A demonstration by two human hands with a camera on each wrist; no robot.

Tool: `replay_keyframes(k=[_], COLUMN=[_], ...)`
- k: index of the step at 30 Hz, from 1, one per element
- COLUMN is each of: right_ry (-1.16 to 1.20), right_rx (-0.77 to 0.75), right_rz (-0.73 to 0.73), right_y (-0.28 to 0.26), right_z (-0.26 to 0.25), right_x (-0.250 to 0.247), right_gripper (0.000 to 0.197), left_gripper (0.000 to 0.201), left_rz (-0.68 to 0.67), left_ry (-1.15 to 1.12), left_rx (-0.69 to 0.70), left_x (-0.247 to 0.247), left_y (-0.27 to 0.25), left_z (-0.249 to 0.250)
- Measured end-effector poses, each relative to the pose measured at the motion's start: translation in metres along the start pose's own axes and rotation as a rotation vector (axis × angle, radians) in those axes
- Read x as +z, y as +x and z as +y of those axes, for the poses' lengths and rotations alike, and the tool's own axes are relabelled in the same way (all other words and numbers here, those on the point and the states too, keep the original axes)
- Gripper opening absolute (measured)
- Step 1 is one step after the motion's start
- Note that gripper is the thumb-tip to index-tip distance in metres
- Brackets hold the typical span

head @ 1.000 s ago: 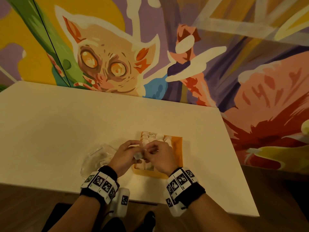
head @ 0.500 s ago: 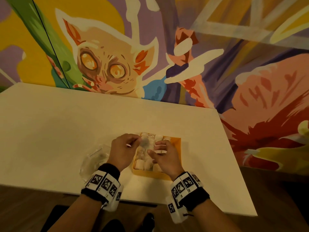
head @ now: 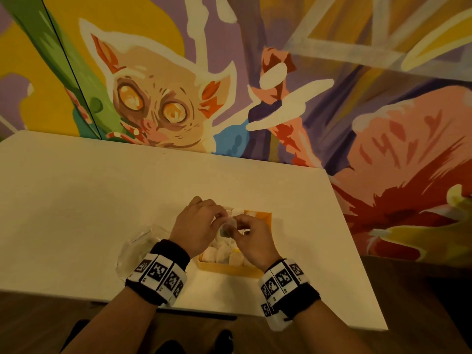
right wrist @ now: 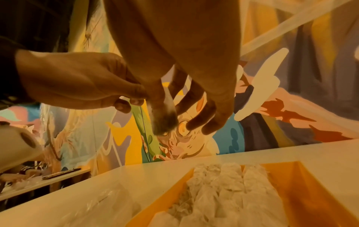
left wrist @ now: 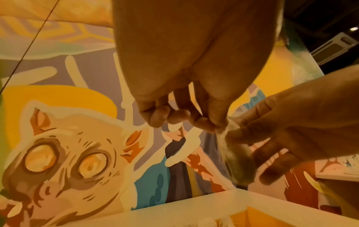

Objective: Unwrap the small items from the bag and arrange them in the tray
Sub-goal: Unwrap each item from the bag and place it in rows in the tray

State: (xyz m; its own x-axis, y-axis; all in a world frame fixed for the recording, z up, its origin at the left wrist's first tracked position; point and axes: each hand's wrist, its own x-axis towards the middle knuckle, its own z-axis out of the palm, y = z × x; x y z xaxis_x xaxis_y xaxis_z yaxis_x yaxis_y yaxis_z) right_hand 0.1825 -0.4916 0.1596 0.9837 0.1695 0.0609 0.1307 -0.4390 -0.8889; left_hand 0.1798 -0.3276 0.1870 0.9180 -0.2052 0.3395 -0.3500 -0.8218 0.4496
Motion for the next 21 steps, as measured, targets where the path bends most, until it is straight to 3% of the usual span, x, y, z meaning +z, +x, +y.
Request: replay_keyframes(k=[4,9,12,16,21], right_ry=[-0.005,-0.188,-0.249,-0.35,-0.618], right_rx=[-0.027,-0.025,0.006,0.151,0.417], right_rz=[0.006,-0.071,-0.116,-0.138,-0.198], right_y=[0.001,0.004,0.008,0.012,0.017], right_z=[0.001,0.012,0.014,0.024,0.045], right_x=[-0.003,-0.002,-0.006,-0.022,-0.025], right_gripper=[0.008,0.011,0.026,0.016,0.01], left_gripper=[0.018,0.016,0.014,0.011,0.033], left_rz=[-0.049,-0.039,-0.08,-0.123,-0.304], left_ry=[-0.014,-0.055,-0.107,-0.181,-0.12], left_rx=[-0.028,-0.021,-0.061,-0.223,-0.363], left_x=[0.002,0.008,0.016,0.032,0.059], left_y=[-0.002,-0.002,-0.003,-0.015,-0.039], left_z=[-0.001,-0.004,-0.007,-0.019,-0.035])
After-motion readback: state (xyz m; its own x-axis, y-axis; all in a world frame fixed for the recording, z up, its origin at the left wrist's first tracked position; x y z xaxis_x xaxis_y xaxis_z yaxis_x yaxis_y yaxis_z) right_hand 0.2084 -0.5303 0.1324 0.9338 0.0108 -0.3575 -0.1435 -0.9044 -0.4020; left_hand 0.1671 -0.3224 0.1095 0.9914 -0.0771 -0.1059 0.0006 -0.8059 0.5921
